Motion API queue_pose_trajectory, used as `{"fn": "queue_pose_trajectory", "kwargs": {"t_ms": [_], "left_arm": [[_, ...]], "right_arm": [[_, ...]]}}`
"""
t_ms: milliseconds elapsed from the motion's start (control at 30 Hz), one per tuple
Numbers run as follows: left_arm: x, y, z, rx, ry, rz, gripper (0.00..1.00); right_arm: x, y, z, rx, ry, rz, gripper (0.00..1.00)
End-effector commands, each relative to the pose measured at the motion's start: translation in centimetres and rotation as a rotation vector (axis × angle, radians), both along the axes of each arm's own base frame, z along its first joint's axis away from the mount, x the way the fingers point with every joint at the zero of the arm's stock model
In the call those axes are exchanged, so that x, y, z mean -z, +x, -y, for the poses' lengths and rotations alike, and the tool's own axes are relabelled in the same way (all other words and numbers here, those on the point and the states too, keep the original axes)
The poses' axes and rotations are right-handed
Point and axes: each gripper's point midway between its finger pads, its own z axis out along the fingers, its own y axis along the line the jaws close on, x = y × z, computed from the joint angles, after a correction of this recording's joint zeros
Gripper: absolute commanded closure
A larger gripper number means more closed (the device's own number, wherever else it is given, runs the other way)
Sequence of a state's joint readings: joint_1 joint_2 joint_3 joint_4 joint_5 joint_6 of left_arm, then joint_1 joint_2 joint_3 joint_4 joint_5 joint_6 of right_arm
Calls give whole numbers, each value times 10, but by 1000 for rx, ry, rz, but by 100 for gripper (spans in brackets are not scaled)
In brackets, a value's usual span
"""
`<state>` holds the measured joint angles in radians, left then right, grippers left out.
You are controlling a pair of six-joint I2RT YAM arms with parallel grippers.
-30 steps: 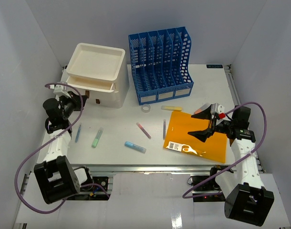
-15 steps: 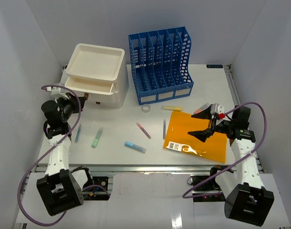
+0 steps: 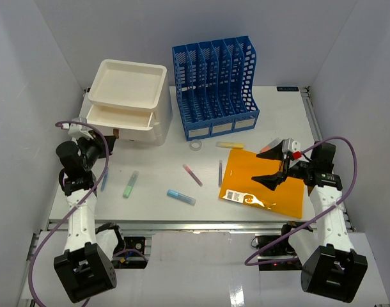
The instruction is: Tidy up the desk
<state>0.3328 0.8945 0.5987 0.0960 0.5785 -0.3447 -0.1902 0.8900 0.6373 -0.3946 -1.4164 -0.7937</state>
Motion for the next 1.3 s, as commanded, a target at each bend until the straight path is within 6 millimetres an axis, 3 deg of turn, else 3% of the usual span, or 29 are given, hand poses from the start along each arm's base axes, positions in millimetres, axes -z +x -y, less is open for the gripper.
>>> {"fn": "queue_pose_trajectory", "kwargs": {"t_ms": [0,100,200,267,433,567,733,933,1067,1267], "left_arm": [[-2,-9,10,38,-44,-25,79],[-2,-11,9,23,-60,-42,51],[-14,-13,8,3,-69,-16,24],[-13,-17,10,2,-87,-41,19],[-22,-31,21,29,-146,-64,14],[-20,-56,44,89,-260,-117,2],[15,-82,75,184,-382,-286,2],[43,-98,100,209,-400,-424,2],[51,-112,138,199,-427,-494,2],[109,-147,204,177,-342,-742,2]], "right_arm": [[6,0,0,0,0,-8,8],[8,2,1,5,-4,-17,8],[10,3,2,10,-7,-25,7],[12,5,3,18,-17,-29,7],[18,10,6,48,-47,-43,6],[22,13,9,81,-81,-71,6],[33,13,11,124,-148,-127,6],[30,22,17,208,-155,-152,4],[33,29,22,249,-178,-179,3],[37,36,27,288,-194,-217,3]]}}
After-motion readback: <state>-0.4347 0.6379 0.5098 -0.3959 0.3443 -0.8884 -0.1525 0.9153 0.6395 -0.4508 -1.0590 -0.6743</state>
